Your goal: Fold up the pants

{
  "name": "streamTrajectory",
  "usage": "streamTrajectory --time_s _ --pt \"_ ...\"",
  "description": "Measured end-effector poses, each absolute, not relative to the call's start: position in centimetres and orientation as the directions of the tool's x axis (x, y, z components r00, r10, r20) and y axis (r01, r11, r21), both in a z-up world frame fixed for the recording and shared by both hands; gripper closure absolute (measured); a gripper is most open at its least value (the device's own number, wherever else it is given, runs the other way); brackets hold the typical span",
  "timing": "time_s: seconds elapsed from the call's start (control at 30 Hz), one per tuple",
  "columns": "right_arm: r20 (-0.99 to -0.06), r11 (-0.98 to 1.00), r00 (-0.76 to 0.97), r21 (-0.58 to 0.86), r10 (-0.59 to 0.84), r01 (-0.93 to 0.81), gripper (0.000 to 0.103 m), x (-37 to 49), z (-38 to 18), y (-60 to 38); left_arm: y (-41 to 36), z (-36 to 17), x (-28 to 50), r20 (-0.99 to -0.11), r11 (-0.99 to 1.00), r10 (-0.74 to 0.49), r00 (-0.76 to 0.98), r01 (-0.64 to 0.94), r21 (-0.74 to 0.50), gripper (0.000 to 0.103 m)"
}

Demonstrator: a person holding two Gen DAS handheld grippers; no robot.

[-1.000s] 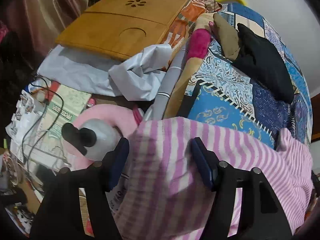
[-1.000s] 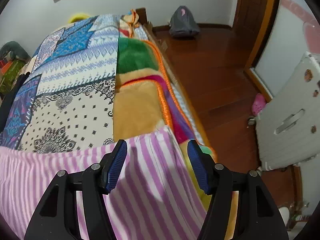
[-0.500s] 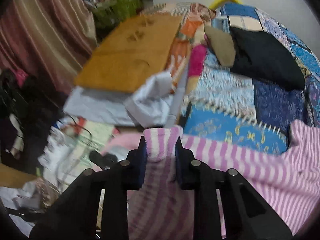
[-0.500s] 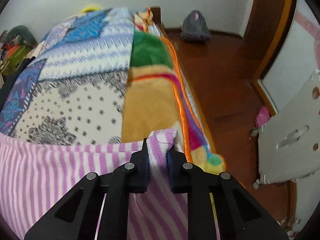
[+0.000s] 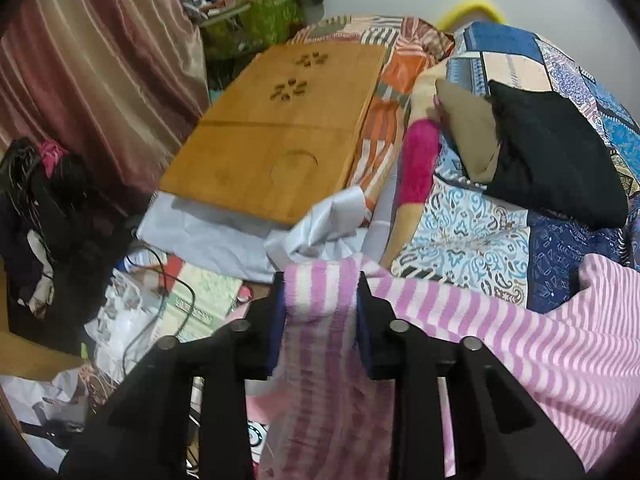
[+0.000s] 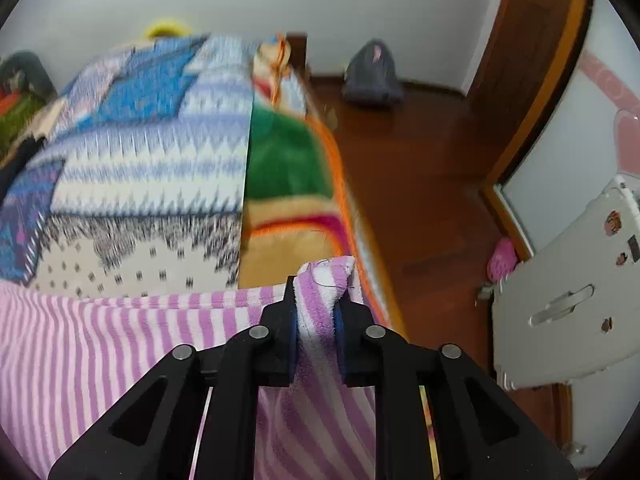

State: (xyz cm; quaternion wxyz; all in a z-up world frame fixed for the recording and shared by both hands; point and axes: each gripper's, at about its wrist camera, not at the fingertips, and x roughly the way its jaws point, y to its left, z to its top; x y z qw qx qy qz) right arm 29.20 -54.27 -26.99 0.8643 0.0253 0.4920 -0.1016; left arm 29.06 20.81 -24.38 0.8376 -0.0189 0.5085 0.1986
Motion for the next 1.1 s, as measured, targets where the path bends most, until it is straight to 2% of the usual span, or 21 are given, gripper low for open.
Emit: streamTrajectory --time_s 0.1,0.17,0.27,0.3,0.33,0.5,0.7,0.8,0.87,1.03,1.07,1.1 --pt "-0.849 0.981 0.5 -0.098 -0.169 0.166 0.082 28.1 -26.5 -53.0 21.1 -23.5 27.7 -0.858 0.926 0.279 0.431 -0.358 0.121 0.067" --pt "-0.84 0.984 0.515 -0.113 -0.168 0.138 0.073 26.9 -25.4 -52.3 21.3 -22.4 26.4 -0.854 0.928 0.26 0.451 -0.361 0.092 0.064" --pt "-0.828 0.989 0.543 -0.094 -0.139 0.11 0.064 25.0 -23.5 -51.8 21.1 -20.3 24.0 -0.835 0.934 0.241 0.495 -0.351 0.062 0.051" --pt "-0.822 0.991 0.554 -0.09 -0.132 0.103 0.064 24.3 -22.8 -51.6 21.0 -19.8 23.2 -0.829 0.936 0.238 0.506 -0.348 0.056 0.045" --pt "-0.816 0.991 0.564 -0.084 -0.126 0.099 0.063 23.5 -22.2 -51.5 20.9 -19.1 22.1 -0.825 0.938 0.23 0.515 -0.342 0.048 0.044" --pt "-0.802 0.994 0.591 -0.026 -0.083 0.104 0.063 20.0 -20.5 -51.5 20.3 -18.9 18.3 -0.834 0.948 0.191 0.517 -0.319 0.019 0.042" --pt "-0.807 0.991 0.583 -0.017 -0.092 0.133 0.062 16.3 -20.7 -51.9 19.8 -22.2 14.4 -0.876 0.949 0.148 0.459 -0.315 -0.005 0.038" --pt "-0.816 0.987 0.566 -0.032 -0.117 0.157 0.057 14.3 -21.4 -52.6 19.9 -23.9 13.3 -0.892 0.945 0.126 0.434 -0.326 -0.025 0.037" --pt "-0.824 0.982 0.552 -0.029 -0.129 0.186 0.05 13.1 -22.1 -53.6 19.8 -25.1 13.0 -0.903 0.941 0.109 0.416 -0.336 -0.041 0.037" --pt "-0.85 0.969 0.51 0.0 -0.13 0.247 0.05 11.6 -23.9 -55.9 19.1 -26.7 13.3 -0.917 0.945 0.086 0.39 -0.323 -0.049 0.037" --pt "-0.854 0.965 0.506 0.018 -0.122 0.263 0.05 11.6 -24.3 -56.3 18.9 -26.8 13.5 -0.917 0.946 0.086 0.389 -0.32 -0.047 0.038" --pt "-0.857 0.96 0.504 0.039 -0.11 0.276 0.049 11.7 -24.7 -56.7 18.8 -26.8 13.7 -0.917 0.947 0.083 0.39 -0.318 -0.049 0.046"
